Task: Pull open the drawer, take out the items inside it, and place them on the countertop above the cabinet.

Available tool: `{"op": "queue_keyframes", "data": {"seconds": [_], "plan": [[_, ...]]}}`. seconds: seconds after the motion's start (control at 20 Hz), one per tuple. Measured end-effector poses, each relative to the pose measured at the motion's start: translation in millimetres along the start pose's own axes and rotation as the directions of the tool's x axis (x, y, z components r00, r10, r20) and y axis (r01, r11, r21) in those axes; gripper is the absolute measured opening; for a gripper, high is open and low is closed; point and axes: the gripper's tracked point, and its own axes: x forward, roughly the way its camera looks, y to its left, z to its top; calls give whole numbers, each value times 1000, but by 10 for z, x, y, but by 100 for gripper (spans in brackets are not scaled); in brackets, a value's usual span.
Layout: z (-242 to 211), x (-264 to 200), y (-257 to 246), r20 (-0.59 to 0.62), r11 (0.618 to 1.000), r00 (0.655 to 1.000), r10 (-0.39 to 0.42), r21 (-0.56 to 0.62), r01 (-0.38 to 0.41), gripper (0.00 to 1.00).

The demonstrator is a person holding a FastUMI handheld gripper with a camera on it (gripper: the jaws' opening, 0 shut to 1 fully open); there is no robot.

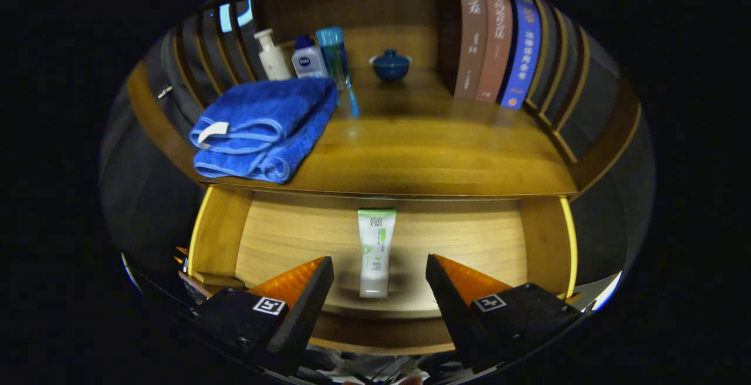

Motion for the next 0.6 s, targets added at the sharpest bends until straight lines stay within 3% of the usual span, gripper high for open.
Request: {"op": "queue_keyframes", "data": {"seconds": [0.35,0.6], "plan": [[-116,545,19,-144,998,988,-61,-43,55,98],[-350,785,50,-222,996,971,-90,-48,81,70]]}}
